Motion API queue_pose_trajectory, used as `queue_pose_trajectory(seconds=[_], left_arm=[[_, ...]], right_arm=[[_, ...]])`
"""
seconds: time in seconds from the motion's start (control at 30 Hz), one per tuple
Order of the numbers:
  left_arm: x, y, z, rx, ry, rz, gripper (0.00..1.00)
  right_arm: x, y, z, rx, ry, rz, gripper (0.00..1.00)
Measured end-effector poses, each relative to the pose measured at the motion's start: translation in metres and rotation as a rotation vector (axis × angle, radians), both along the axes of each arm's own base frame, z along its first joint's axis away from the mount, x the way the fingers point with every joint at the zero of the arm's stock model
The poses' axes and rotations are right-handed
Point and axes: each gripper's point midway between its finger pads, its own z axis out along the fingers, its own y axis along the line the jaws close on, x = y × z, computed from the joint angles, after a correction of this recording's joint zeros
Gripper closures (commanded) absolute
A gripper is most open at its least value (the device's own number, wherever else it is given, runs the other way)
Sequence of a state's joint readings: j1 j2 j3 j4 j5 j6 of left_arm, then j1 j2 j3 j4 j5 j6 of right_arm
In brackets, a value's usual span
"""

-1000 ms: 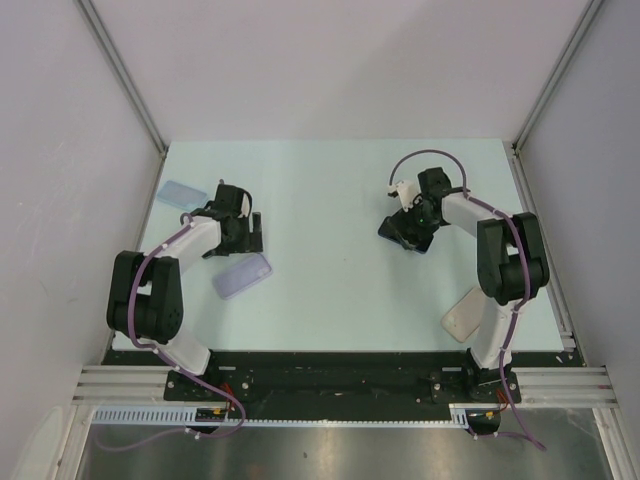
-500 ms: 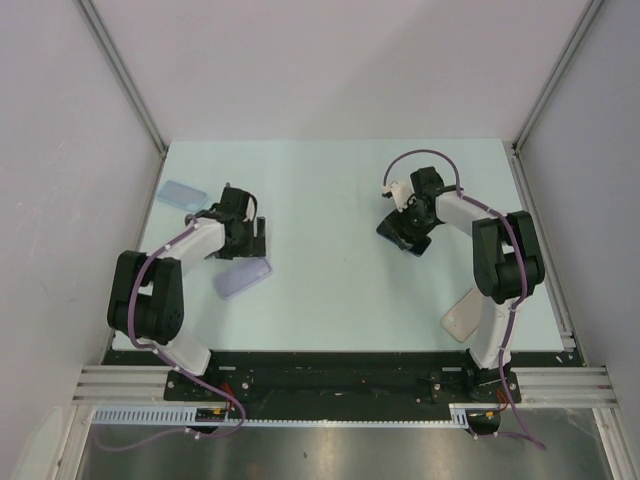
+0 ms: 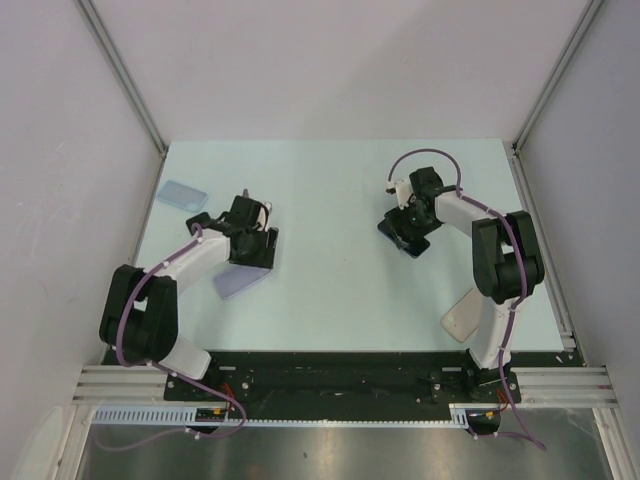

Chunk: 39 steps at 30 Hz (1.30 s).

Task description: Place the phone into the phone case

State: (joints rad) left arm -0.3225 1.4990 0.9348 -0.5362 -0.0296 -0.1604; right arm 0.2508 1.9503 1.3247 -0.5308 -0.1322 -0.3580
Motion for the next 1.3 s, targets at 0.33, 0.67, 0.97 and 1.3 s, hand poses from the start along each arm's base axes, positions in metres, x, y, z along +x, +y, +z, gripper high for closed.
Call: queue_pose_trajectory(seconds=[0.33,0.67,0.97,1.3], left_arm=[[-0.019,-0.025,-0.027,0.074,0.077,-0.138,0.38],[-0.02,-0.019,-0.041,0.164,0.101,-0.158,0.7],[-0.022,-0.031,-0.04,0.153,0.131,-0.156,1.0],[-0.034,-0.117,-0.027,-0.215,0.209,-0.051,0.94]], right_arm=[[0.004,-0.007,0.003,0.08,0.017,-0.102,0.51],[0.006,-0.013,0.004,0.098,0.021,-0.133,0.51],[0.006,-0.01,0.004,0.082,0.02,-0.169,0.51],[-0.005,0.009,0.002,0.013,0.074,-0.25,0.53]])
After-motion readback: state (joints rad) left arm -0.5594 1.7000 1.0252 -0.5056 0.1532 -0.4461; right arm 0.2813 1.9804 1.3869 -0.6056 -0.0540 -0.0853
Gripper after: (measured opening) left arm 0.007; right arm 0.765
